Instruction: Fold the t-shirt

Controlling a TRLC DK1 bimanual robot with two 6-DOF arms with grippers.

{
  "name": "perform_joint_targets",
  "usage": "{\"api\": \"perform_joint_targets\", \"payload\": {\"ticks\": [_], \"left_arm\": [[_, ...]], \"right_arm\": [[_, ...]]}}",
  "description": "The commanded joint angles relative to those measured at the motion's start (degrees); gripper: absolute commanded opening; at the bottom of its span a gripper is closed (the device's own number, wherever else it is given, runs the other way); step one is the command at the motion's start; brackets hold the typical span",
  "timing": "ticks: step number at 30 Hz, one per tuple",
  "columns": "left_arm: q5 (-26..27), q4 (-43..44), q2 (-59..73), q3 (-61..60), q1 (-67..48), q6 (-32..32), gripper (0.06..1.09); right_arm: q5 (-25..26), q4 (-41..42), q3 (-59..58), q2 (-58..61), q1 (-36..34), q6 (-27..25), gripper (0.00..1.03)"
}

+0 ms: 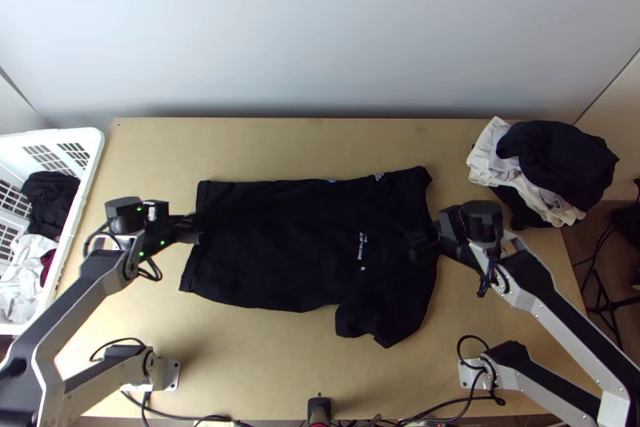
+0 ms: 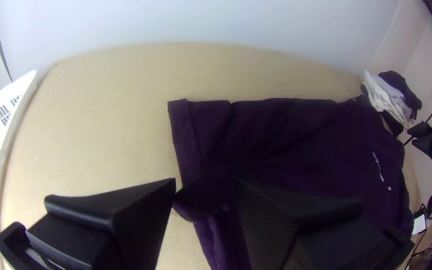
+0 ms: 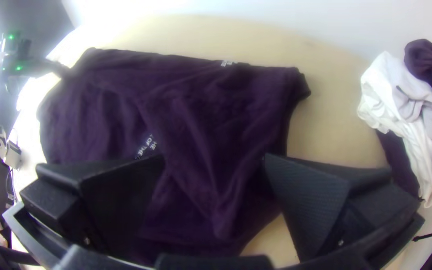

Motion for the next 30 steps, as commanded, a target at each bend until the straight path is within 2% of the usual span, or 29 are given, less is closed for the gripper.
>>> {"api": "perform_joint_targets", "payload": {"ticks": [1, 13, 17, 23, 26, 27, 30], "left_arm": [[2.7, -16.0, -8.9, 3.9, 0.7, 0.5, 0.80], [4.5, -38.1, -12.1, 5.6, 0.5, 7.1, 0.82], [4.1, -41.8, -10.8, 5.5, 0.4, 9.5, 0.82], [-0.9, -42.0, -10.4, 3.3, 0.4, 11.8, 0.82], [-1.7, -42.6, -10.6, 2.0, 0.4, 12.5, 0.81], [-1.7, -43.0, -10.6, 1.8, 0.4, 12.5, 0.80], [-1.6, -43.0, -10.2, 1.7, 0.0, 12.6, 0.63]], "right_arm": [[0.9, -5.0, 6.5, 0.1, -0.6, 0.2, 0.98], [1.4, -18.1, 7.7, -5.2, 1.0, -0.2, 0.98], [1.4, -20.8, 7.7, -6.7, 1.7, -0.2, 0.98], [1.3, -26.6, 9.6, -7.1, 5.1, -1.4, 0.99], [1.2, -28.9, 9.9, -7.3, 6.7, -2.6, 0.99], [1.2, -29.8, 9.9, -7.4, 7.1, -2.8, 0.99], [1.1, -31.5, 9.3, -7.5, 8.3, -3.3, 0.99]]}}
